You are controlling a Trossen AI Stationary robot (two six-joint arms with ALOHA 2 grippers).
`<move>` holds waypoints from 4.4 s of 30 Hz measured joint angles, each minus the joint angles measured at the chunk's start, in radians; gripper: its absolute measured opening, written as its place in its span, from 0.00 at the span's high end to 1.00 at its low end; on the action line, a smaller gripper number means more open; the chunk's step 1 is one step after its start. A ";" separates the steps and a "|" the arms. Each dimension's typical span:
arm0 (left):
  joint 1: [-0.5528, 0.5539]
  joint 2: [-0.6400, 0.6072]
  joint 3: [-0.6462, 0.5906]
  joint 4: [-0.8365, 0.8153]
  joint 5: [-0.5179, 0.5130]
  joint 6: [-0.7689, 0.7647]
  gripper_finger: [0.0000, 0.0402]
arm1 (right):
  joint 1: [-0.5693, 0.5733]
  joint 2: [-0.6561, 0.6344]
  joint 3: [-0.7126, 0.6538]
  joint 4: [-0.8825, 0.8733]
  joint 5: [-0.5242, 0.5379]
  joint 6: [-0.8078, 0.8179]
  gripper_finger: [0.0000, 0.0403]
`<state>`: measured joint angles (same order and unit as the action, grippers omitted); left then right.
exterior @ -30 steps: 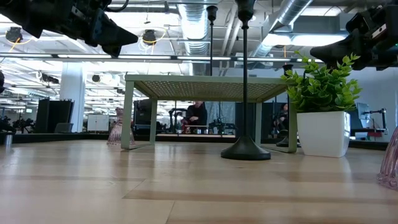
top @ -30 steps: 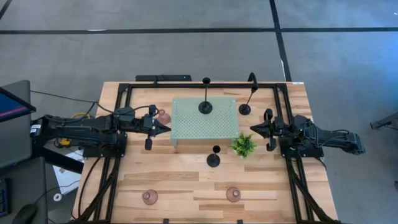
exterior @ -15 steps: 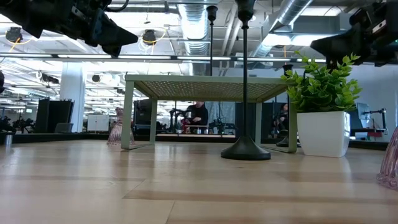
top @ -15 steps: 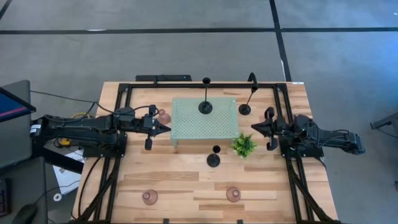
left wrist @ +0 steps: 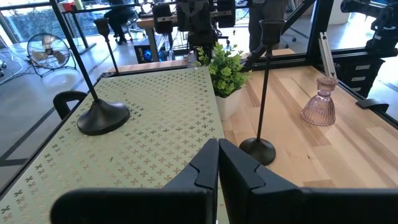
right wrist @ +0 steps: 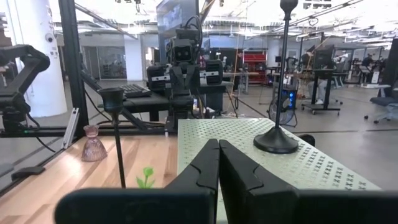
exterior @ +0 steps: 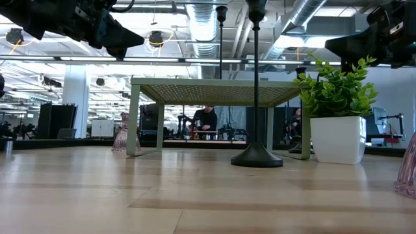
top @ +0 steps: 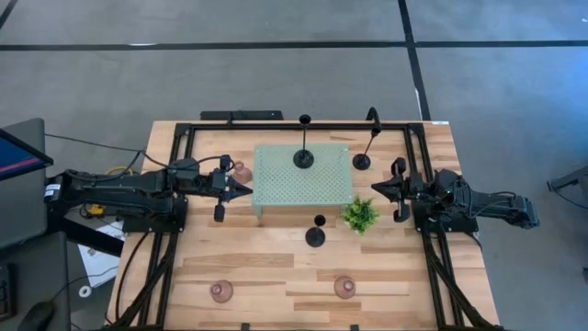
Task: Pick & Place candle stick holders
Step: Put the top pink candle holder on the shelf
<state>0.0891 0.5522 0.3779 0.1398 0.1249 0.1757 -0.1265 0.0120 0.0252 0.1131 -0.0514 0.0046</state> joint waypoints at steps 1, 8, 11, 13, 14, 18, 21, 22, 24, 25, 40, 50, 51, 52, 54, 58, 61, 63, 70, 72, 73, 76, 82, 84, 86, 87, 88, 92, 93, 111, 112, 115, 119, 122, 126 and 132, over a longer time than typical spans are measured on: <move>0.000 0.000 0.000 0.000 0.000 0.000 0.97 | 0.000 0.000 0.000 0.000 0.000 0.011 1.00; 0.000 0.000 0.000 0.000 0.000 0.000 0.97 | 0.001 0.000 0.000 0.000 0.000 0.046 1.00; 0.000 0.000 0.000 0.001 0.000 0.000 0.97 | 0.001 0.000 0.000 -0.001 0.000 0.089 1.00; 0.000 0.000 0.000 0.001 0.000 0.000 0.97 | 0.001 0.000 0.000 -0.001 0.000 0.099 1.00; 0.000 0.000 0.000 0.002 0.000 0.000 0.97 | 0.001 0.000 0.000 -0.001 0.000 0.099 1.00; 0.000 0.000 0.000 0.004 0.000 0.000 0.97 | 0.000 0.000 0.000 -0.001 0.000 0.098 1.00; 0.000 0.000 0.000 0.004 0.000 0.000 0.97 | 0.000 0.000 0.000 -0.001 0.000 0.094 1.00; 0.000 0.000 0.000 0.004 0.000 0.000 0.97 | 0.000 0.000 0.000 -0.001 0.000 0.094 1.00; 0.000 0.000 0.000 0.004 0.000 0.000 0.97 | 0.000 0.000 0.000 -0.001 0.000 0.094 1.00; 0.000 0.000 0.000 0.004 0.000 0.000 0.97 | 0.000 0.000 0.000 -0.001 0.000 0.094 1.00; 0.000 0.000 0.000 0.004 0.000 0.000 0.97 | 0.000 0.000 0.000 -0.004 0.000 0.091 1.00; 0.000 0.000 0.000 0.004 0.000 0.000 0.97 | 0.000 0.000 0.000 -0.004 0.000 0.091 1.00; 0.000 0.000 0.000 0.004 0.000 0.000 0.97 | 0.000 0.000 0.000 -0.004 0.000 0.091 1.00; 0.000 0.000 0.000 0.004 0.000 0.000 0.97 | 0.000 0.000 0.000 -0.004 0.000 0.091 1.00; 0.000 0.000 0.000 0.004 -0.005 0.000 0.97 | 0.000 0.000 0.000 -0.007 0.000 0.091 1.00; 0.000 -0.003 0.001 0.005 -0.060 0.001 0.98 | 0.000 0.000 0.000 -0.009 0.000 0.091 1.00; 0.000 -0.003 0.001 0.005 -0.127 0.003 0.99 | 0.000 0.000 0.000 -0.009 0.000 0.092 1.00; 0.001 -0.003 0.001 0.003 -0.153 0.001 0.99 | 0.000 0.000 0.000 -0.008 0.000 0.092 1.00; 0.000 -0.003 0.001 -0.024 -0.177 -0.082 0.99 | 0.000 0.000 0.000 -0.008 0.000 0.093 1.00; 0.000 -0.003 0.001 -0.064 -0.177 -0.108 0.99 | 0.000 0.000 0.000 -0.008 0.000 0.093 1.00; 0.000 -0.003 0.001 -0.081 -0.177 -0.121 0.98 | 0.000 0.000 0.000 -0.008 0.000 0.093 1.00; 0.000 -0.003 0.001 -0.113 -0.182 -0.159 0.99 | 0.000 0.000 0.000 -0.009 0.000 0.093 1.00; -0.027 -0.008 0.001 -0.110 -0.237 -0.192 0.99 | 0.000 0.000 0.000 -0.010 0.000 0.093 1.00; -0.041 -0.027 0.001 -0.109 -0.279 -0.171 0.99 | 0.000 0.000 0.000 -0.011 0.000 0.093 1.00; -0.054 -0.054 0.003 -0.111 -0.328 -0.157 0.99 | 0.000 0.000 0.000 -0.010 0.000 0.093 1.00; -0.061 -0.071 0.006 -0.114 -0.356 -0.156 0.99 | 0.000 0.000 0.000 -0.011 0.000 0.093 1.00; -0.068 -0.089 0.012 -0.113 -0.385 -0.154 0.99 | 0.000 0.000 0.000 -0.011 0.000 0.093 1.00; -0.116 -0.179 0.024 -0.186 -0.510 -0.158 0.99 | 0.001 0.000 0.001 -0.024 0.000 0.093 1.00; -0.134 -0.201 0.024 -0.208 -0.545 -0.165 0.99 | 0.001 0.000 0.001 -0.028 0.000 0.093 1.00; -0.433 -0.099 0.024 -0.499 -0.918 -0.555 0.99 | 0.000 0.000 0.001 -0.032 0.000 0.093 1.00; -0.438 -0.079 0.024 -0.508 -0.926 -0.582 0.99 | 0.000 0.000 0.001 -0.032 0.000 0.093 1.00; -0.447 -0.015 0.024 -0.514 -0.938 -0.632 0.99 | 0.000 0.000 0.001 -0.031 0.000 0.093 1.00; -0.449 0.069 0.024 -0.517 -0.945 -0.700 0.99 | 0.000 0.000 0.001 -0.031 0.000 0.093 1.00; -0.448 0.127 0.013 -0.518 -0.967 -0.762 0.99 | 0.000 0.000 0.001 -0.031 0.000 0.093 1.00; -0.448 0.184 -0.011 -0.525 -0.992 -0.858 0.99 | 0.000 0.000 0.001 -0.031 0.000 0.093 1.00; -0.448 0.189 -0.076 -0.533 -0.992 -0.981 0.99 | 0.000 0.000 0.001 -0.031 0.000 0.093 1.00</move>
<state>-0.3591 0.7412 0.3023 -0.3931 -0.8673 -0.8052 -0.1260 0.0120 0.0261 0.0821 -0.0516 0.0975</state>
